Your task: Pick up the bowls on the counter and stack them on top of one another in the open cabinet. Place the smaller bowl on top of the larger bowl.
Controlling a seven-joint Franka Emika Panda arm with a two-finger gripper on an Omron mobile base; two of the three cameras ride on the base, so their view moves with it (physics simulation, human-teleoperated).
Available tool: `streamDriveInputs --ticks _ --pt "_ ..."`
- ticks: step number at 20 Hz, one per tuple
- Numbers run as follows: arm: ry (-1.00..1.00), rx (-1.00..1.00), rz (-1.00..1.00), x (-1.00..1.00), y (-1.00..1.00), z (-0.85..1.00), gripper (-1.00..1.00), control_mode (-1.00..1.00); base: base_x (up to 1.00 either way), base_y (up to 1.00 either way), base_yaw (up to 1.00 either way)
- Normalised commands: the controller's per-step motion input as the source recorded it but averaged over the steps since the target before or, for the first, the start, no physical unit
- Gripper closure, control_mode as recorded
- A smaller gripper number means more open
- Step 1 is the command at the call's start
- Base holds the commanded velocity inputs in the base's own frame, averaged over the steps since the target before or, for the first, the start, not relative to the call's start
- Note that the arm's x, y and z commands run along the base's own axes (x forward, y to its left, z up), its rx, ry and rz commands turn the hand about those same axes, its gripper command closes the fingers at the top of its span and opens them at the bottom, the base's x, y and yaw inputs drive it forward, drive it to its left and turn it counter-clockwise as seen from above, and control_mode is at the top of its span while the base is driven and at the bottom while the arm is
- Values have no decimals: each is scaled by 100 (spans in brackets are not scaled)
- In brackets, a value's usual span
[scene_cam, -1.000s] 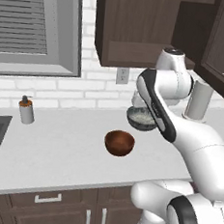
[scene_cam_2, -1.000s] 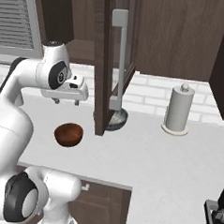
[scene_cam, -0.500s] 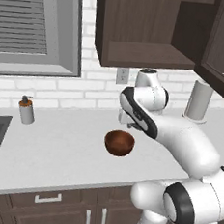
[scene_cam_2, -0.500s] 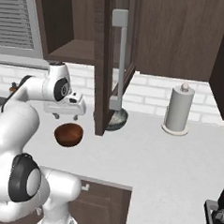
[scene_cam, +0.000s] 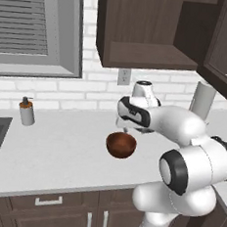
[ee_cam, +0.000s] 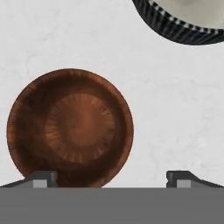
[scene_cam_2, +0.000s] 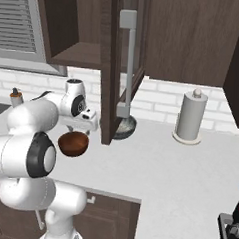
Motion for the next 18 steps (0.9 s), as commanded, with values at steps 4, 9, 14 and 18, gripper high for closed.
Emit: streamDriveInputs --ticks 4,9,14,18 --pt "-3 16 0 6 0 -71 -100 -100 0 0 0" --pt "0 3 -2 -18 -15 -9 -100 -100 0 0 0" --pt "-2 0 0 -5 -31 -23 -100 -100 0 0 0" --pt "-1 0 0 0 -3 -21 -100 -100 0 0 0"
